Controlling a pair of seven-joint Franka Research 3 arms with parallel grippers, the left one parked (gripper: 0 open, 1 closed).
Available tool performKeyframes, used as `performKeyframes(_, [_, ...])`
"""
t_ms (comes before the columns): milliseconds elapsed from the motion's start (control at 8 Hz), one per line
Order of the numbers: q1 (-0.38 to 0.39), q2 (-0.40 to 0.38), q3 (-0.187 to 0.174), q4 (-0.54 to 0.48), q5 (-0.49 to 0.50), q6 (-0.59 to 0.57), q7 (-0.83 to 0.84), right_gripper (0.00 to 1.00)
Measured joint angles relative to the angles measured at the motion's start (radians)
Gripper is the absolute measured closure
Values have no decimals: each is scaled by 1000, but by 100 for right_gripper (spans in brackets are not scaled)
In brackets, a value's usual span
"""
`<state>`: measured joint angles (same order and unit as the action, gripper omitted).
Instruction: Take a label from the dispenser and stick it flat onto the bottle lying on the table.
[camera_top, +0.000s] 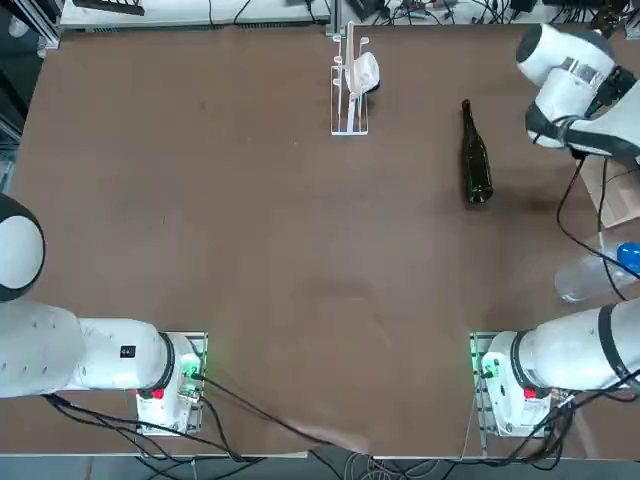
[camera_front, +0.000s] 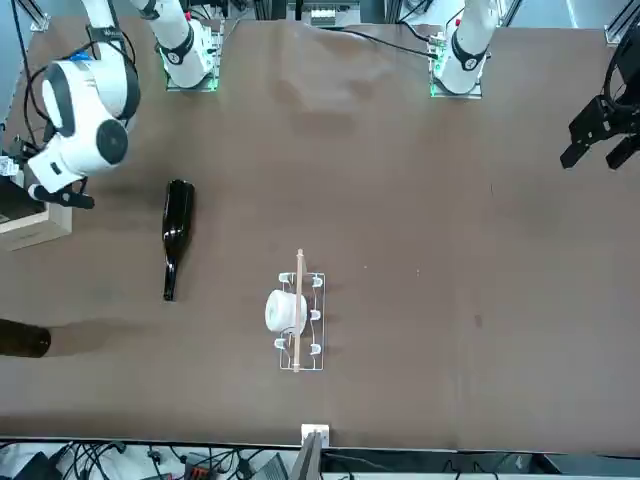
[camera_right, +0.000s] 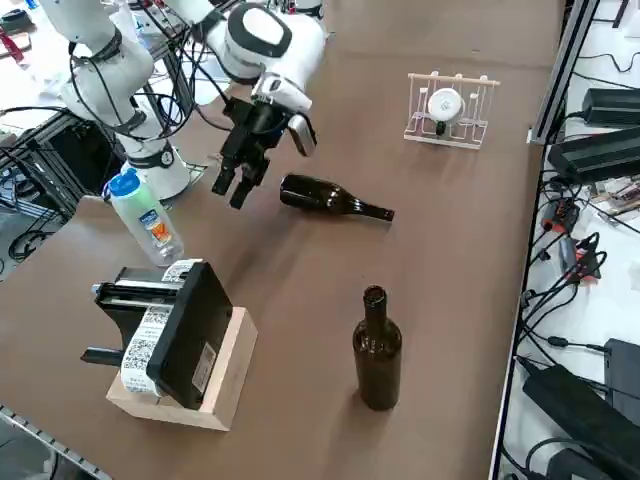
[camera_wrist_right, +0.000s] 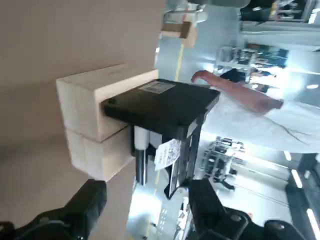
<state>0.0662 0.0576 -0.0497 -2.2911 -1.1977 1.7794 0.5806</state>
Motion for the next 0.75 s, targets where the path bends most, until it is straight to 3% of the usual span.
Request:
performKeyframes(375, [-61, 97, -10, -19, -188, 2, 146, 5])
performKeyframes(750, [-124, 123, -13, -22, -262, 6, 159, 12])
